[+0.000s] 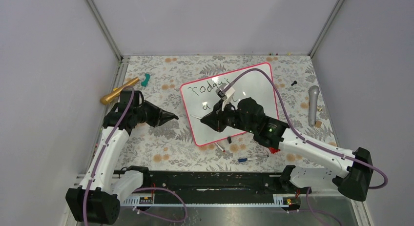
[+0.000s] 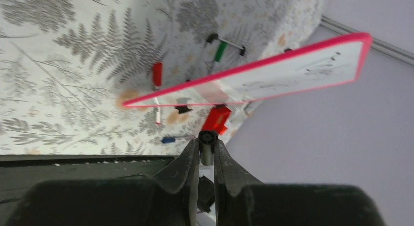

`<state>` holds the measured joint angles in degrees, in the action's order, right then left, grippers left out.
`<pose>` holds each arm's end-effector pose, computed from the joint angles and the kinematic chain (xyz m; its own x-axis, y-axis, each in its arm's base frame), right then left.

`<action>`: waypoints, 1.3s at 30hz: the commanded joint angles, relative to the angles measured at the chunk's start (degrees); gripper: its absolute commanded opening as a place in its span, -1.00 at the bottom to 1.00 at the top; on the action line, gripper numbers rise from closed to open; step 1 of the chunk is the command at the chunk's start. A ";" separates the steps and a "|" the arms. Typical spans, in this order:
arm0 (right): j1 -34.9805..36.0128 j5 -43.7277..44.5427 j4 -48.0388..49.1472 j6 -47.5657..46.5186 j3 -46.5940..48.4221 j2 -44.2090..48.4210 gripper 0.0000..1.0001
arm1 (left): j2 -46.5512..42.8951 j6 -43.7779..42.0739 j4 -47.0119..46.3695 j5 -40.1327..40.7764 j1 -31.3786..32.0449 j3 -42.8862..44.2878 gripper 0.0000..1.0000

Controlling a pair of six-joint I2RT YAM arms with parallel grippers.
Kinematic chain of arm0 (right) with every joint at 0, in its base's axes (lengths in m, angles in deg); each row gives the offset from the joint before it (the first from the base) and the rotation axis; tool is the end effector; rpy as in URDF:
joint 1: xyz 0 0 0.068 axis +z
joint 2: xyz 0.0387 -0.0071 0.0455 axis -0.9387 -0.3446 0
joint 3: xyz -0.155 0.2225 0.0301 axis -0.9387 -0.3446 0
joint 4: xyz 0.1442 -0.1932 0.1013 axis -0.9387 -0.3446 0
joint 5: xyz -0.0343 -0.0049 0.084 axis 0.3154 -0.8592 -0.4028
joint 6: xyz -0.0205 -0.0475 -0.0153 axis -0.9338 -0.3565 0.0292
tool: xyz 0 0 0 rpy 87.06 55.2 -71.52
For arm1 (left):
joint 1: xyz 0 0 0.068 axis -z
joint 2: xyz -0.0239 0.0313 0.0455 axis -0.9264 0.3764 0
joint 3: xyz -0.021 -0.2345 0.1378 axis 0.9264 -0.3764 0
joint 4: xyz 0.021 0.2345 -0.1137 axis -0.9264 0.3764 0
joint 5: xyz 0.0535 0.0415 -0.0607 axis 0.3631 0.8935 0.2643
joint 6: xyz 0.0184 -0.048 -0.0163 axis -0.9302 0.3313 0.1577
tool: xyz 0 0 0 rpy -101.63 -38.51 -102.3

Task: Write a sentence on the whiteboard
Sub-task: Insert the whiteboard marker without the cap into the pen cap.

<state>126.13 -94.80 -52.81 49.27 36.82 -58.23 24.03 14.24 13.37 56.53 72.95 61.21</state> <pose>0.1453 0.2251 0.3471 -0.3453 0.0296 -0.9380 -0.8236 0.4696 0.3180 0.1838 -0.0309 0.2939 -0.5929 -0.8025 0.0672 -0.5991 0.3838 -0.7027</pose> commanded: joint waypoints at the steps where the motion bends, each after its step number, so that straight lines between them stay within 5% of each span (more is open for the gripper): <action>1: 1.87 2.13 5.03 -1.61 3.58 -1.41 -1.00 | -1.39 8.51 -6.33 -8.71 -0.41 1.58 -1.00; 39: 3.21 5.06 4.46 -3.90 6.22 -6.90 -1.00 | -2.17 14.20 -12.42 -14.70 -0.46 -1.46 -1.00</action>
<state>128.76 -90.65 -49.75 46.23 40.58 -64.37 23.00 24.43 2.99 43.46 72.79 59.94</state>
